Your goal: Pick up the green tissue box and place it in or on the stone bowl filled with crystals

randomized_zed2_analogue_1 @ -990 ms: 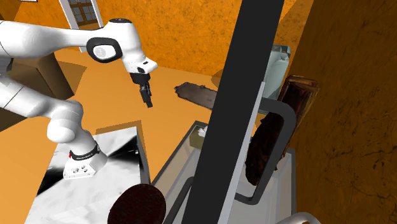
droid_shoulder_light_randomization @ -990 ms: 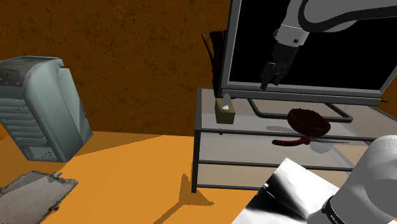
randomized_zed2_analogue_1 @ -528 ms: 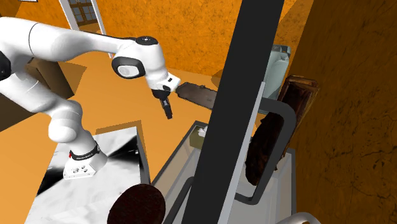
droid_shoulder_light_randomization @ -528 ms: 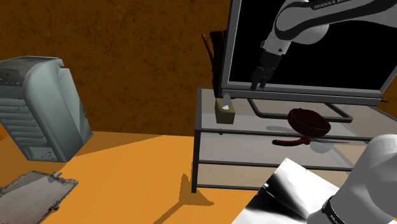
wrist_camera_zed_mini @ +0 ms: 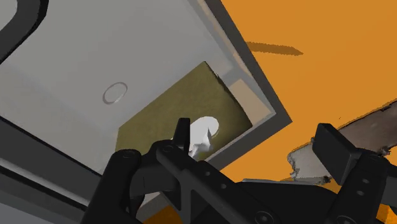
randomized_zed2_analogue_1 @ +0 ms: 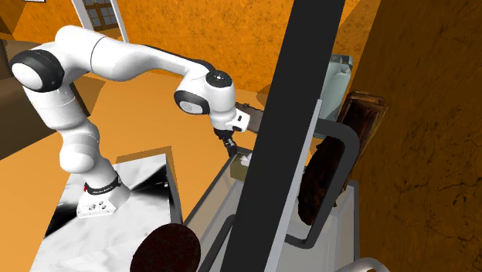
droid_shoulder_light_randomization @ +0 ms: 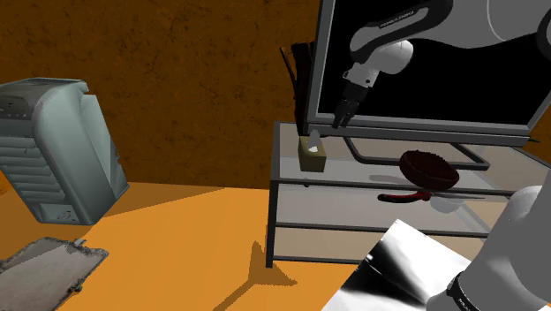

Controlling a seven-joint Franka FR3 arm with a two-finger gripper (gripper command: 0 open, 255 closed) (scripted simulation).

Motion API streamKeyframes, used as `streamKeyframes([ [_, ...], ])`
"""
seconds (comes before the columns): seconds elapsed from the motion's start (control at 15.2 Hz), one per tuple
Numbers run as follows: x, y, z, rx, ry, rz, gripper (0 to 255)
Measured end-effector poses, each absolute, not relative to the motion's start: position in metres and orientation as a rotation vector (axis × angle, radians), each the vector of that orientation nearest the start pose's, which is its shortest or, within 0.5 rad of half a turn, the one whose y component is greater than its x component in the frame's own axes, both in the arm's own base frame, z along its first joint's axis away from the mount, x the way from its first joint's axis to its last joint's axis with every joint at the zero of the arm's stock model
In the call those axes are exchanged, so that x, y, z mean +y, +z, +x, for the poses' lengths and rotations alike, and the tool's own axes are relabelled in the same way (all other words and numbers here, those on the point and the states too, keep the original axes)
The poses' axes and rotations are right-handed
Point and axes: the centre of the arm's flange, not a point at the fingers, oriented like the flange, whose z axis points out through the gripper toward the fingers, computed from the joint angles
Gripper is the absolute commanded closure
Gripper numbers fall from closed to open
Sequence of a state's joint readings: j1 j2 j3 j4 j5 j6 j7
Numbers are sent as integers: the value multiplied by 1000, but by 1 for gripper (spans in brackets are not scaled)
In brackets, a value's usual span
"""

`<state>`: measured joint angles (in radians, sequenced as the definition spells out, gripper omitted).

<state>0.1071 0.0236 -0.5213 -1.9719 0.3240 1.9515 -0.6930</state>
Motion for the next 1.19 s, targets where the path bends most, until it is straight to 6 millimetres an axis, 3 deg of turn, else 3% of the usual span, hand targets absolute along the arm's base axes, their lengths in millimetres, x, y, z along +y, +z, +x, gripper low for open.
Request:
streamKeyframes([
  [0.46, -233, 399, 595, -349, -162, -2737, 0],
  [0.92, -224, 364, 602, -360, -164, -2724, 0],
  [1.19, -221, 360, 603, -360, -164, -2724, 0],
])
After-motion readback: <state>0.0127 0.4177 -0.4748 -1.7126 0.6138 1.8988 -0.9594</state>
